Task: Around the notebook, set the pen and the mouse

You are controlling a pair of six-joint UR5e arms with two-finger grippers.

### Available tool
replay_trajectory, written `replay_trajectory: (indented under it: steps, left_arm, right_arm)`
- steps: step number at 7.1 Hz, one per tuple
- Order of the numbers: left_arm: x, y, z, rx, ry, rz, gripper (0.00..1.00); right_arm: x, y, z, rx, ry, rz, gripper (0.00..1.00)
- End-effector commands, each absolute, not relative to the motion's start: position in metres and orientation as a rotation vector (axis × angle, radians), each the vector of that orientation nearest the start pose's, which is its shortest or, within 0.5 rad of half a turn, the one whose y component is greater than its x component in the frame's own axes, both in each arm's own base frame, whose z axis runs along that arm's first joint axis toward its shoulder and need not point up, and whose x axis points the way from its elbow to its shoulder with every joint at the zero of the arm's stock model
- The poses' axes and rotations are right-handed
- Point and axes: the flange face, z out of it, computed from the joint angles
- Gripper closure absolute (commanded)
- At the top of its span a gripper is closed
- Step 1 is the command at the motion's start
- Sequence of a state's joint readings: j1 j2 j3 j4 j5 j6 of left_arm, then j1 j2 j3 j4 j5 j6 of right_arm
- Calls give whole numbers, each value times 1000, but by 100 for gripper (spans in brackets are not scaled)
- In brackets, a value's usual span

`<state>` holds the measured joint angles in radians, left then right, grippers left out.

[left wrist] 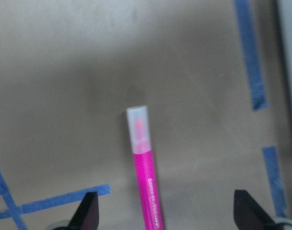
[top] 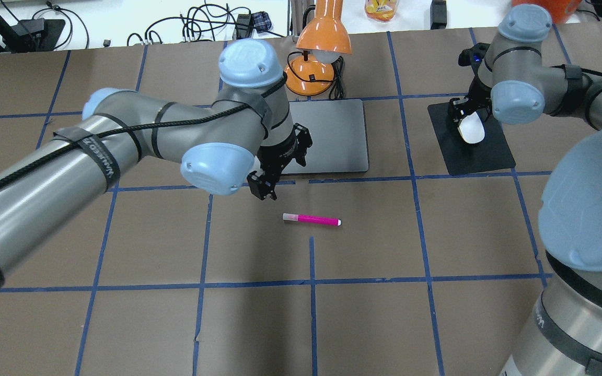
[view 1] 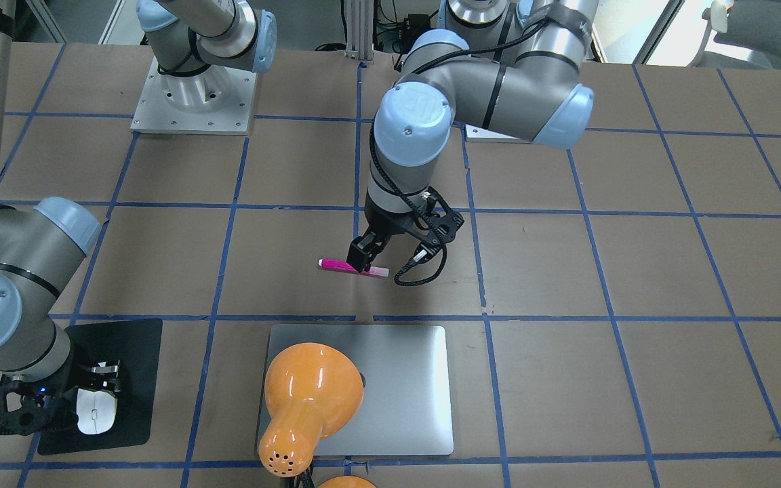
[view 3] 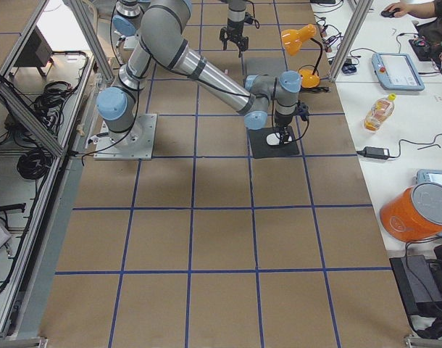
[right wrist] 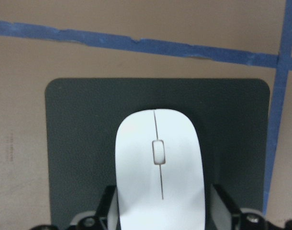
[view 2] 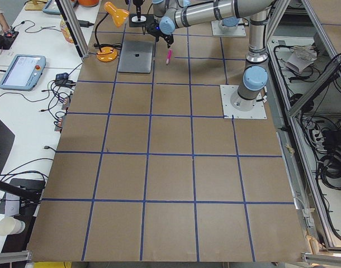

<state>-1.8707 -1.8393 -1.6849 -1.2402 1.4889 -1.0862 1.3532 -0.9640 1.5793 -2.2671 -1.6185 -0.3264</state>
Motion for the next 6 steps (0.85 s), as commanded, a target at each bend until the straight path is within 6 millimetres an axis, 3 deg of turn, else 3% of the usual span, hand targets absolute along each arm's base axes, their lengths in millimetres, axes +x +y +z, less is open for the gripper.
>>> replay_trajectory:
  steps: [1, 2, 3, 5, 6]
  left_arm:
    - [-231, -509, 435, -530, 3101, 216, 0]
    - [-194, -514, 473, -203, 3126, 136, 0]
    - [-172, -515, 491, -48, 3149, 84, 0]
    - [-173, -503, 505, -19, 3153, -8, 0]
    - [-172, -497, 503, -12, 3153, -51, 2]
  right_arm:
    - [-22, -682, 199, -105, 3205, -89, 0]
    - [-22, -681, 215, -101, 3203, -80, 0]
    - [-19, -676, 250, -49, 3204, -89, 0]
    - [2, -629, 330, 160, 3175, 18, 0]
    - [24, -602, 372, 208, 3168, 47, 0]
